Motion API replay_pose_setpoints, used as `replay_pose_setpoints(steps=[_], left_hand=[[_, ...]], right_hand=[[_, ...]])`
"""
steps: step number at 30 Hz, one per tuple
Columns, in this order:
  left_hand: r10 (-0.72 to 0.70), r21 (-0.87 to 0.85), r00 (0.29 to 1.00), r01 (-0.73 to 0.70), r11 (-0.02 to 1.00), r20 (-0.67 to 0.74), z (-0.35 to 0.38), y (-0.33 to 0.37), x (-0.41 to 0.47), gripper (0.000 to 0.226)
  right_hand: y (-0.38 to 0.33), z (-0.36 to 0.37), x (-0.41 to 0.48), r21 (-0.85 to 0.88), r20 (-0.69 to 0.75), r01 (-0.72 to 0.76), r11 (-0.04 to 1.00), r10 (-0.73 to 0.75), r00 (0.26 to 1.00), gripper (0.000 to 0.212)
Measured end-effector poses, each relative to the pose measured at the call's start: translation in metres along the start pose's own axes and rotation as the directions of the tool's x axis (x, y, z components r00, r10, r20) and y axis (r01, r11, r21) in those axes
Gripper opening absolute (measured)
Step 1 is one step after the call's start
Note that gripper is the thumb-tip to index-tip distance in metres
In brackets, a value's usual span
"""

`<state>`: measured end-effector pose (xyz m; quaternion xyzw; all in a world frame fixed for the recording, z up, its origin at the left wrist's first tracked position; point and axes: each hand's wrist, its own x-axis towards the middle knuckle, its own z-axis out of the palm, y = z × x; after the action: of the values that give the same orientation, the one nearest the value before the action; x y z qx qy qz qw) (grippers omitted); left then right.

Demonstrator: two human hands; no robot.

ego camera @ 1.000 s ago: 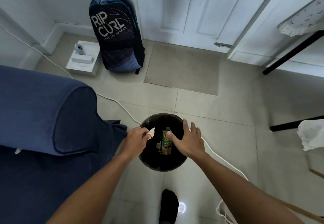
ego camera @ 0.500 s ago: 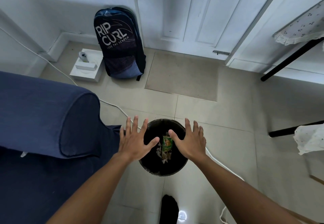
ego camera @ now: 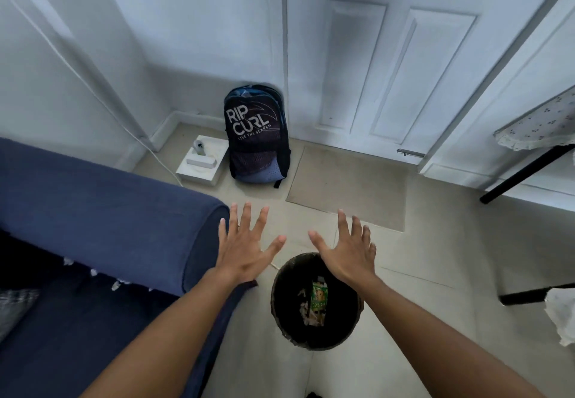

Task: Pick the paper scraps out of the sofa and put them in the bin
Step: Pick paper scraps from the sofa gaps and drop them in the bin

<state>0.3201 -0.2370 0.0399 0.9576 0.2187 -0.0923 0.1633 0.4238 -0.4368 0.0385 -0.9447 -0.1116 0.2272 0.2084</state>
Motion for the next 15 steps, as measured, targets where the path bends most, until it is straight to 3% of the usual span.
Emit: replay_pose_setpoints(steps=[15], left_hand=[[-0.226, -0.012, 0.940, 0.231, 0.973, -0.257, -0.210, -0.136, -0.097, 0.080]], right_hand=[[-0.244, -0.055, -0.055, -0.038, -0.105, 0.355, 0.934, -0.357, 0.928, 0.101]])
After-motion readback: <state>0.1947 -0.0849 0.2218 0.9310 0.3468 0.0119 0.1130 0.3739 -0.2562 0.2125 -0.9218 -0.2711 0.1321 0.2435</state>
